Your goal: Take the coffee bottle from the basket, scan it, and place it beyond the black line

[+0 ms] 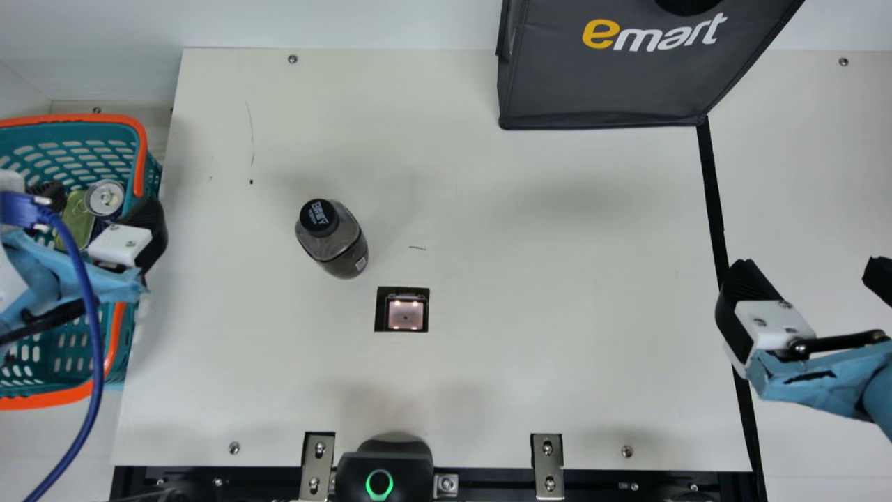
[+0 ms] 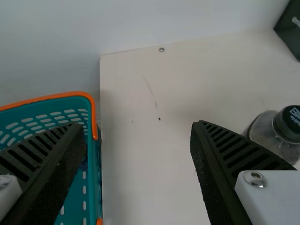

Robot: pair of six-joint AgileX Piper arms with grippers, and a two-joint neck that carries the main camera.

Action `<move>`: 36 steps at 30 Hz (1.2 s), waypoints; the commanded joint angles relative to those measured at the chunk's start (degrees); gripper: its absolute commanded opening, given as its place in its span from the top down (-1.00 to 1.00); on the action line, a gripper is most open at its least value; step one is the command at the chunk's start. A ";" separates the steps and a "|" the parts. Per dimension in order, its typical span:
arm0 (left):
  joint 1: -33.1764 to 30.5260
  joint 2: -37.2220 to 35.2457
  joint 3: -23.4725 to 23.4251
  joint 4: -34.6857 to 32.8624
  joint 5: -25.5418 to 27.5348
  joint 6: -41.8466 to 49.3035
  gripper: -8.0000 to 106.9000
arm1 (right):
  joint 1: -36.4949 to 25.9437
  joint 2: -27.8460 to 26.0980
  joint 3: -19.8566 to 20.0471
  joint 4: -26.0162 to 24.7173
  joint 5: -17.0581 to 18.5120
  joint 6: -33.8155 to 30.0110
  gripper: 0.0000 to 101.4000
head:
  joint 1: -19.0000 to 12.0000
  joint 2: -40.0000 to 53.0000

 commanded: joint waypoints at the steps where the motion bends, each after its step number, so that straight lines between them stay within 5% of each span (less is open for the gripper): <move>1: -0.96 0.01 -0.23 0.40 0.49 -0.43 -0.71 | 0.00 0.00 0.00 0.00 0.00 0.00 -0.79 | -1.48 -0.09; 22: -12.12 5.84 -7.66 5.28 8.02 -5.89 -0.71 | 0.00 0.00 0.00 0.00 0.00 0.00 -0.79 | -1.48 -0.09; 36: -24.39 8.94 -9.58 12.18 8.02 -17.60 -0.71 | 0.00 0.00 0.00 0.00 0.00 0.00 -0.79 | -1.48 -0.09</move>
